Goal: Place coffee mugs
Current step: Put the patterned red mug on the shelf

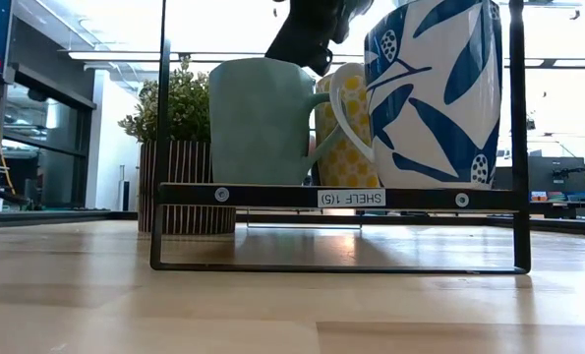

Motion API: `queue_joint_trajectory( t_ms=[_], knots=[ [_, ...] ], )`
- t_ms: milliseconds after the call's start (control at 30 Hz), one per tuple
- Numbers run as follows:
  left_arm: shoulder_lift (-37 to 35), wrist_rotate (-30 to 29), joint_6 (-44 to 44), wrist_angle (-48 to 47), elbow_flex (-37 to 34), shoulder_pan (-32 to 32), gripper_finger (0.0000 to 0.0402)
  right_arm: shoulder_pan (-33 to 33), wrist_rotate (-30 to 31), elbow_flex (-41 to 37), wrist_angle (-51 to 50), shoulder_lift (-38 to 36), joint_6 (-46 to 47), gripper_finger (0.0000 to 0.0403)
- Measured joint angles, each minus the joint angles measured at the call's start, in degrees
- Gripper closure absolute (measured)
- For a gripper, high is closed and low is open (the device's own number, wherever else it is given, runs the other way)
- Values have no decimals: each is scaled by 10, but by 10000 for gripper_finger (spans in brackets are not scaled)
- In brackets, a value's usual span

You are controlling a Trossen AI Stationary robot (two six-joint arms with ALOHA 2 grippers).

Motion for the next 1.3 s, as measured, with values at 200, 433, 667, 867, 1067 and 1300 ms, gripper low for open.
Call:
queue_joint_trajectory(
  t_ms=[200, 433, 667, 867, 1067, 1300],
  knots=[
    [0, -2, -9, 0, 0, 0, 394, 0, 1, 0, -2, 2, -3, 343],
    [0, -2, -15, 1, 0, -1, 394, 2, -3, 0, -4, 15, 1, 343],
    [0, -2, -22, 1, 0, 0, 394, 3, -5, 1, 0, 21, 1, 343],
    [0, -2, -28, 1, 0, 0, 394, 3, -7, 0, -5, 29, 0, 343],
    [0, -2, -30, 0, 0, 0, 392, -2, -6, 0, -6, 29, -3, 343],
    [0, -2, -30, 0, 0, 0, 392, -9, 6, 0, -10, 29, -9, 343]
  ],
)
